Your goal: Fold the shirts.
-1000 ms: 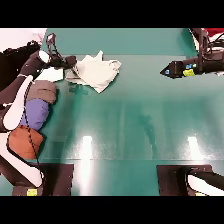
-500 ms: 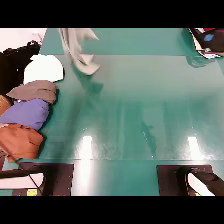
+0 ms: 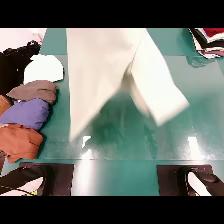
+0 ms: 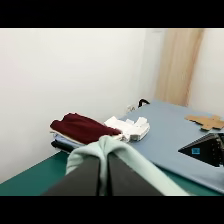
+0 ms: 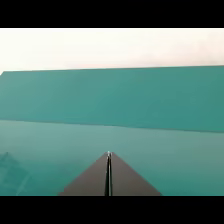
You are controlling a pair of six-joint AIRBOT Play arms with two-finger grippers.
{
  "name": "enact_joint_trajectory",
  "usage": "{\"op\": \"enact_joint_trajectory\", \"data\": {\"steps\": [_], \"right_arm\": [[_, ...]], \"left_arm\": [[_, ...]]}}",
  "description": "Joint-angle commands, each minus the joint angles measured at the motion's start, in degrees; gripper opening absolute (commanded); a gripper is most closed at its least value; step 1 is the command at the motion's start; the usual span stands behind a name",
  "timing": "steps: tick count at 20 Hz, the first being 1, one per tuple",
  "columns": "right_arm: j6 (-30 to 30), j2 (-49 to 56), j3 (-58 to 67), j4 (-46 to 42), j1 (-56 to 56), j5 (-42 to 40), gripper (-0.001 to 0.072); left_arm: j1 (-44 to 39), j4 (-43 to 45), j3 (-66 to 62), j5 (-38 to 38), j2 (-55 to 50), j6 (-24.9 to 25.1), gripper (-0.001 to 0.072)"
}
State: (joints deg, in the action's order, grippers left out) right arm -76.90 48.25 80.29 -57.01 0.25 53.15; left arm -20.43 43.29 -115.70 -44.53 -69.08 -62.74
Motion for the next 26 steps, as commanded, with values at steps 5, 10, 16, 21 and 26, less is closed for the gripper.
{"op": "enact_joint_trajectory", "data": {"steps": [5,10,16,21,26], "right_arm": [[0.0,5.3,0.0,0.0,-0.2,9.1,0.0016],[0.0,12.3,0.0,0.5,-0.2,17.6,0.0401],[0.0,23.4,0.0,0.4,4.8,23.4,0.0409],[0.0,31.1,0.0,0.4,9.9,21.1,0.0408],[0.0,30.4,0.0,0.3,10.5,21.0,0.0408]], "left_arm": [[0.0,27.5,21.0,0.6,0.5,-18.3,0.0027],[5.7,27.6,36.1,-2.6,-2.5,-19.7,0.0028],[11.2,28.3,38.0,-7.5,-5.7,-20.3,0.0028],[14.6,29.2,37.9,-13.5,-5.6,-19.8,0.0416],[19.3,28.9,37.4,-22.0,-2.6,-19.8,0.0644]]}}
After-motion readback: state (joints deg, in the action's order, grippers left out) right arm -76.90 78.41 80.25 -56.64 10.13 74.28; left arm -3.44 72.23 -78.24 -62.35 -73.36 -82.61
